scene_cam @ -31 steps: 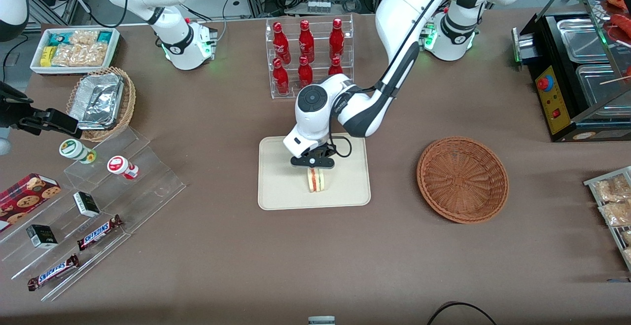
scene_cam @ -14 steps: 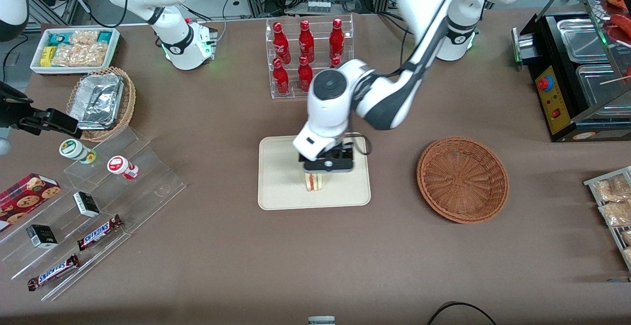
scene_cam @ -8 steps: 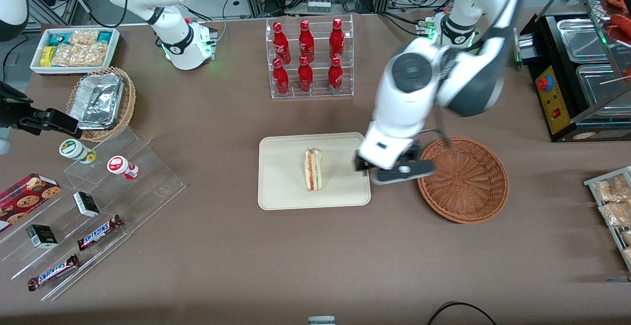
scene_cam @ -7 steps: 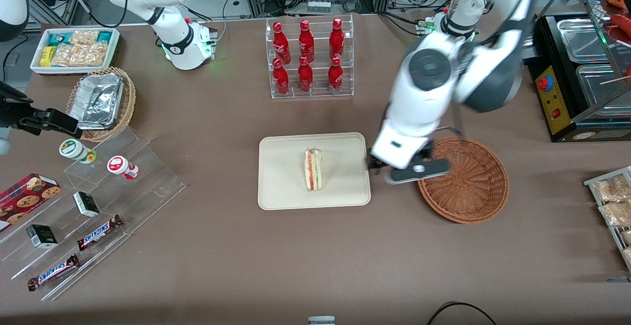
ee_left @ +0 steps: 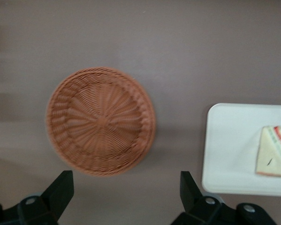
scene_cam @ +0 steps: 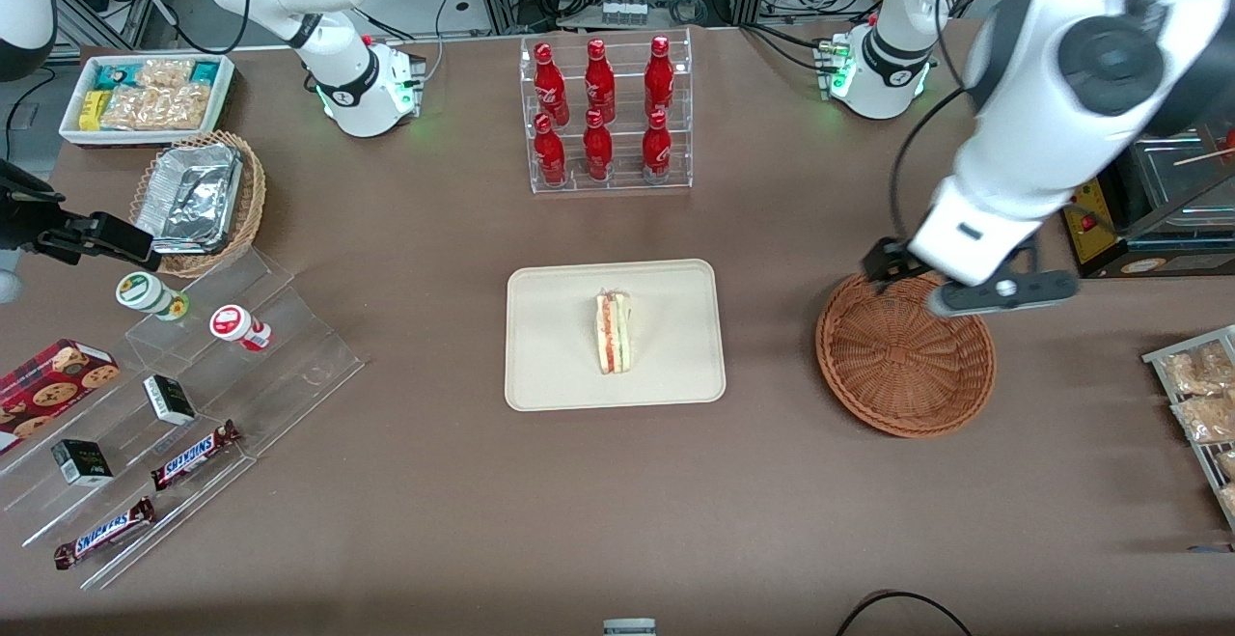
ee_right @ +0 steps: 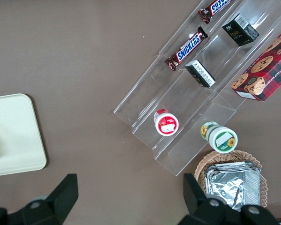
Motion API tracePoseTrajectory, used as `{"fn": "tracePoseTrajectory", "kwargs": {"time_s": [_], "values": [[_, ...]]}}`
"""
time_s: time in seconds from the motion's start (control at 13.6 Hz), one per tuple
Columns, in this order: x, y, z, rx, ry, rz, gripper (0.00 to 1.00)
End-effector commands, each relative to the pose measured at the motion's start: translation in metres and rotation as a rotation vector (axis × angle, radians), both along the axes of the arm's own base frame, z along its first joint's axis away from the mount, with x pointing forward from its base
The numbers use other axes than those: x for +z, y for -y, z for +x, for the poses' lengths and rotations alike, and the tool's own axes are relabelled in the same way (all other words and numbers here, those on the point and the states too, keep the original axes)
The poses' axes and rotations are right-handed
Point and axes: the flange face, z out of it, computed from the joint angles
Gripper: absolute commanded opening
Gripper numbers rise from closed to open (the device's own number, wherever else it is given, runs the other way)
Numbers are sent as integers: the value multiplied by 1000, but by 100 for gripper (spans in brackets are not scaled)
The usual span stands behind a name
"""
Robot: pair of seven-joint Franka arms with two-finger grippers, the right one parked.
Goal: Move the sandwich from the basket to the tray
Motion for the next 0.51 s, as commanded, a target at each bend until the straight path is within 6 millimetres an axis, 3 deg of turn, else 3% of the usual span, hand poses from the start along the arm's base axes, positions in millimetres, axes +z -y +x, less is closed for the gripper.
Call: {"fn": "tracePoseTrajectory", "kwargs": {"time_s": [0.0, 0.22, 0.44], "values": [[18, -38, -17, -50, -20, -31, 100], [31, -65, -22, -65, -20, -29, 100], [46, -106, -29, -66, -18, -28, 100]]}}
